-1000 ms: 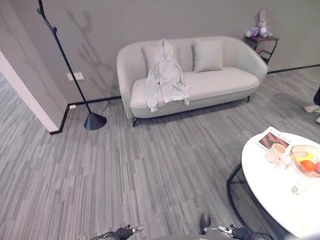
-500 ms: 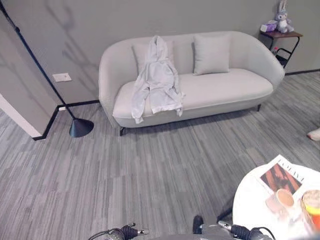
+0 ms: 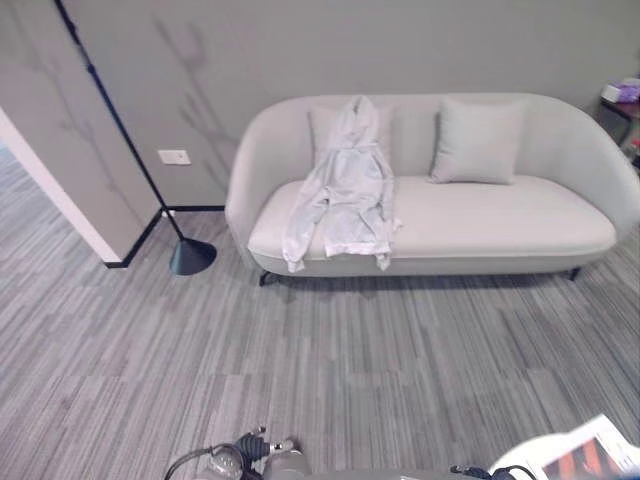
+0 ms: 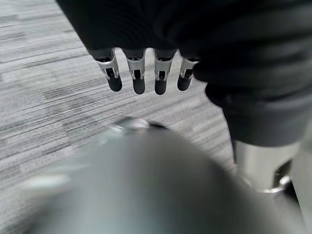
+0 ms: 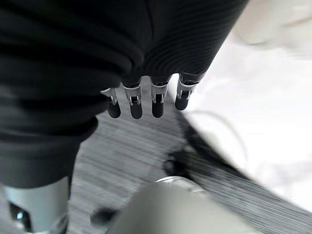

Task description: Hang the clothes on the sofa on the clothes rack.

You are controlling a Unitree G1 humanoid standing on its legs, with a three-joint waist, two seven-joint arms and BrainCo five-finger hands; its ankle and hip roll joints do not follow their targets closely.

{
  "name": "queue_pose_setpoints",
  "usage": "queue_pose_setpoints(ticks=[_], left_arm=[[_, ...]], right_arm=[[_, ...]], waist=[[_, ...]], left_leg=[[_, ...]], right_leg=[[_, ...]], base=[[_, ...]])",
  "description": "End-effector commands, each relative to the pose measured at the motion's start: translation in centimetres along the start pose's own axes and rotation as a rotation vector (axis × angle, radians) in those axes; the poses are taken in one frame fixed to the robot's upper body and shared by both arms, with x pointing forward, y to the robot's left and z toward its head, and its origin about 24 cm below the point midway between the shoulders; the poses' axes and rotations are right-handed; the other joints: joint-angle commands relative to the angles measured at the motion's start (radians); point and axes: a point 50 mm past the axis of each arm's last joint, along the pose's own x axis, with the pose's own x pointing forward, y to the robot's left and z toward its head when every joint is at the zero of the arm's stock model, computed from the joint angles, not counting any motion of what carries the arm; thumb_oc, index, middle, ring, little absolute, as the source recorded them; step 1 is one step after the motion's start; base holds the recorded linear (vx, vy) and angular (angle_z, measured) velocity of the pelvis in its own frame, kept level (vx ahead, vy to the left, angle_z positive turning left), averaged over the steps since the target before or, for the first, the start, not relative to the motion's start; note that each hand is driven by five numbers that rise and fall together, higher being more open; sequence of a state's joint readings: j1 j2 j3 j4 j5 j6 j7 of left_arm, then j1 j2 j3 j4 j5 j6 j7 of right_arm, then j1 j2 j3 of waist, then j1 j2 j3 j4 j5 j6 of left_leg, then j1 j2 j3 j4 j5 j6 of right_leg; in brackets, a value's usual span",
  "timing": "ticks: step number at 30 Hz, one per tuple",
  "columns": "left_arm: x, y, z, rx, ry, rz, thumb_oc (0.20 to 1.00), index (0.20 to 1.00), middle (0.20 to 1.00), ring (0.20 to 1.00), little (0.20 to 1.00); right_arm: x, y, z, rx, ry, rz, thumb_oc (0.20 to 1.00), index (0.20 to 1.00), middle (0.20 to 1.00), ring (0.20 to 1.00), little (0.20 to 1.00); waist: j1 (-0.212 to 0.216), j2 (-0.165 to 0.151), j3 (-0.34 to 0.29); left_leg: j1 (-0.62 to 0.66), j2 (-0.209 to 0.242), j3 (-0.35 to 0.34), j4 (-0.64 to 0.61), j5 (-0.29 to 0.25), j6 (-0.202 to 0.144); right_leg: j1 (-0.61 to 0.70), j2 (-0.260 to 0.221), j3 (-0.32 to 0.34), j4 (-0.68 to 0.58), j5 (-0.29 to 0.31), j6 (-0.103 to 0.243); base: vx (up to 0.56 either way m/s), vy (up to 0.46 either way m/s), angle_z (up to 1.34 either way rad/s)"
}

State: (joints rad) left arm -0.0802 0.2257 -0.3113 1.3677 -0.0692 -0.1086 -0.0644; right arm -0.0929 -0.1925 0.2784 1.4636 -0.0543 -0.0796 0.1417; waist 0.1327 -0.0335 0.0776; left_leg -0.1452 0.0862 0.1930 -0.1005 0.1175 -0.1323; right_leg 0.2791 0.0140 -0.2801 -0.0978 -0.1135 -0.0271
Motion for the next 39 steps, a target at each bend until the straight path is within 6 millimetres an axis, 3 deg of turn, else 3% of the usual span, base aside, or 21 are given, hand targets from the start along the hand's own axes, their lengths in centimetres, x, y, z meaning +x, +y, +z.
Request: queue_pose_setpoints(ticks=[1,2,7,9,11,14,16,17,18,20,21,22,24,25,26,27,28,29,30,33,39], left_arm=[[0.1,-0.4,0.3,-0.078,0.000,0.001,1.000,1.000,1.000,1.000,1.000],[0.1,-0.4,0.3,-0.078,0.001,0.001,1.000,1.000,1.000,1.000,1.000],[-0.7,-1.1,-3.9,-0.186,0.125,-0.005,1.000,1.000,1.000,1.000,1.000],[-1.1,-1.6,-5.4,-0.197,0.169,-0.007,1.000,1.000,1.000,1.000,1.000],[-1.4,-1.4,-6.4,-0.189,0.201,0.004,1.000,1.000,1.000,1.000,1.000],[-1.2,-0.5,-5.6,-0.121,0.173,0.014,1.000,1.000,1.000,1.000,1.000],[-0.8,0.4,-3.7,-0.039,0.112,0.021,1.000,1.000,1.000,1.000,1.000],[-0.8,0.4,-3.7,-0.039,0.112,0.021,1.000,1.000,1.000,1.000,1.000],[-0.2,1.4,-0.5,0.045,0.021,0.044,1.000,1.000,1.000,1.000,1.000],[-0.2,1.4,-0.5,0.046,0.021,0.043,1.000,1.000,1.000,1.000,1.000],[-0.1,1.4,0.5,0.048,-0.018,0.036,1.000,1.000,1.000,1.000,1.000],[-0.1,1.4,0.5,0.048,-0.018,0.036,1.000,1.000,1.000,1.000,1.000],[-0.2,2.1,0.1,-0.006,-0.017,0.073,1.000,1.000,1.000,1.000,1.000],[-0.2,1.7,0.3,-0.023,-0.034,0.067,1.000,1.000,1.000,1.000,1.000],[-0.1,1.2,0.4,-0.007,-0.037,0.056,1.000,1.000,1.000,1.000,1.000],[-0.1,1.2,0.4,-0.007,-0.037,0.056,1.000,1.000,1.000,1.000,1.000],[0.1,0.6,1.3,0.046,-0.060,0.029,1.000,1.000,1.000,1.000,1.000],[0.1,0.6,1.3,0.046,-0.061,0.028,1.000,1.000,1.000,1.000,1.000],[0.1,0.3,1.6,0.081,-0.069,0.014,1.000,1.000,1.000,1.000,1.000],[0.1,0.6,1.6,0.045,-0.078,0.035,1.000,1.000,1.000,1.000,1.000],[-0.2,0.3,-0.5,-0.082,-0.029,0.057,1.000,1.000,1.000,1.000,1.000]], right_arm=[[-0.1,2.9,-2.5,0.078,0.062,0.070,1.000,1.000,1.000,1.000,1.000],[-0.1,2.9,-2.5,0.078,0.062,0.070,1.000,1.000,1.000,1.000,1.000],[-0.1,2.9,-2.9,0.126,0.054,0.079,1.000,1.000,1.000,1.000,1.000],[-0.2,2.7,-3.1,0.160,0.053,0.065,1.000,1.000,1.000,1.000,1.000],[-0.2,2.1,-3.2,0.242,0.036,0.030,1.000,1.000,1.000,1.000,1.000],[-0.2,2.0,-2.9,0.352,0.003,0.010,1.000,1.000,1.000,1.000,1.000],[-0.3,-0.7,-1.1,0.348,-0.086,-0.071,1.000,1.000,1.000,1.000,1.000],[-0.3,-0.7,-1.1,0.348,-0.086,-0.072,1.000,1.000,1.000,1.000,1.000],[-1.5,-7.1,6.0,0.249,-0.219,-0.182,1.000,1.000,1.000,1.000,1.000],[-1.5,-7.1,6.0,0.249,-0.219,-0.182,1.000,1.000,1.000,1.000,1.000],[-1.7,-6.6,10.2,0.199,-0.345,-0.169,1.000,1.000,1.000,1.000,1.000],[-1.7,-6.6,10.2,0.199,-0.345,-0.169,1.000,1.000,1.000,1.000,1.000],[-4.1,-7.2,15.1,0.146,-0.620,-0.184,1.000,1.000,1.000,1.000,1.000],[-8.7,-9.9,18.9,0.026,-0.868,-0.309,1.000,1.000,1.000,1.000,1.000],[-10.6,-11.1,19.7,-0.036,-0.937,-0.380,1.000,1.000,1.000,1.000,1.000],[-10.6,-11.1,19.7,-0.036,-0.937,-0.380,1.000,1.000,1.000,1.000,1.000],[-13.6,-13.3,21.0,-0.131,-1.011,-0.528,1.000,1.000,1.000,1.000,1.000],[-13.6,-13.3,21.0,-0.132,-1.011,-0.530,1.000,1.000,1.000,1.000,1.000],[-15.3,-13.8,22.3,-0.228,-1.050,-0.580,1.000,1.000,1.000,1.000,1.000],[-14.7,-13.5,22.5,-0.295,-1.014,-0.581,1.000,1.000,1.000,1.000,1.000],[-12.2,-14.2,22.0,-0.501,-0.791,-0.593,1.000,1.000,1.000,1.000,1.000]], waist=[[0.073,-0.025,-0.026],[0.073,-0.025,-0.027],[0.104,-0.027,-0.100],[0.098,-0.022,-0.149],[0.098,-0.038,-0.186],[0.082,-0.044,-0.206],[0.059,-0.008,-0.191],[0.060,-0.009,-0.189],[0.069,0.020,-0.156],[0.071,0.022,-0.157],[0.028,0.066,-0.085],[0.028,0.066,-0.085],[-0.025,0.067,-0.041],[-0.061,0.054,-0.021],[-0.086,0.048,-0.003],[-0.086,0.048,-0.004],[-0.116,0.041,0.020],[-0.118,0.045,0.023],[-0.130,0.038,0.038],[-0.105,0.013,0.026],[-0.054,0.020,0.000]], left_leg=[[-0.106,-0.025,-0.006,0.013,-0.109,0.044],[-0.106,-0.025,-0.006,0.013,-0.109,0.044],[-0.129,0.011,-0.025,0.013,-0.069,0.044],[-0.094,0.016,-0.024,0.013,-0.009,0.041],[-0.071,0.005,-0.025,0.019,0.009,0.044],[-0.008,-0.023,-0.007,0.013,0.008,0.052],[0.082,-0.033,0.002,0.013,-0.032,0.067],[0.084,-0.035,0.003,0.013,-0.033,0.067],[0.178,-0.042,-0.022,0.013,-0.050,0.083],[0.177,-0.040,-0.022,0.013,-0.049,0.083],[0.271,-0.040,-0.051,0.013,-0.076,0.099],[0.271,-0.039,-0.051,0.013,-0.076,0.099],[0.293,-0.054,-0.085,0.013,-0.078,0.095],[0.292,-0.081,-0.117,0.013,-0.087,0.096],[0.307,-0.100,-0.153,0.013,-0.109,0.103],[0.305,-0.099,-0.153,0.013,-0.108,0.103],[0.316,-0.105,-0.200,0.013,-0.131,0.113],[0.320,-0.102,-0.202,0.013,-0.134,0.113],[0.331,-0.097,-0.226,0.013,-0.137,0.123],[0.335,-0.088,-0.247,0.013,-0.138,0.131],[0.293,-0.045,-0.272,0.013,-0.118,0.128]], right_leg=[[-0.006,-0.038,0.166,0.010,0.152,0.037],[-0.007,-0.038,0.167,0.010,0.152,0.037],[0.054,-0.045,0.221,0.040,0.184,0.034],[0.076,-0.062,0.232,0.058,0.208,0.034],[0.090,-0.090,0.239,0.095,0.222,0.035],[0.089,-0.123,0.214,0.179,0.205,0.037],[0.034,-0.143,0.175,0.432,0.203,0.037],[0.033,-0.146,0.176,0.438,0.199,0.038],[-0.023,-0.172,0.141,0.614,0.183,0.022],[-0.025,-0.169,0.142,0.614,0.185,0.021],[-0.166,-0.137,0.161,0.712,0.134,0.016],[-0.166,-0.137,0.161,0.711,0.134,0.016],[-0.259,-0.067,0.197,0.616,0.136,0.017],[-0.322,-0.047,0.229,0.439,0.154,0.024],[-0.352,-0.048,0.253,0.293,0.160,0.027],[-0.352,-0.047,0.253,0.289,0.163,0.027],[-0.429,-0.059,0.300,0.148,0.185,0.040],[-0.423,-0.057,0.296,0.145,0.184,0.040],[-0.459,-0.059,0.328,0.129,0.199,0.052],[-0.413,-0.072,0.331,0.131,0.213,0.063],[-0.367,-0.067,0.297,0.096,0.218,0.071]], base=[[0.33,0.018,-0.48],[0.56,0.072,-0.40],[0.41,0.108,-0.48],[0.41,0.176,-0.11],[0.61,0.291,0.07],[0.55,0.301,-0.06],[0.44,0.341,-0.01],[0.45,0.324,0.00],[0.34,0.219,0.09],[0.30,0.201,0.06],[0.26,0.183,0.04],[0.34,0.183,0.01],[0.22,-0.029,0.23],[0.34,-0.068,0.66],[0.27,-0.055,0.51],[0.25,-0.049,0.99],[0.14,-0.025,0.88],[0.28,-0.068,0.97],[0.20,-0.076,1.03],[0.21,-0.138,1.11],[0.15,-0.087,0.41]])
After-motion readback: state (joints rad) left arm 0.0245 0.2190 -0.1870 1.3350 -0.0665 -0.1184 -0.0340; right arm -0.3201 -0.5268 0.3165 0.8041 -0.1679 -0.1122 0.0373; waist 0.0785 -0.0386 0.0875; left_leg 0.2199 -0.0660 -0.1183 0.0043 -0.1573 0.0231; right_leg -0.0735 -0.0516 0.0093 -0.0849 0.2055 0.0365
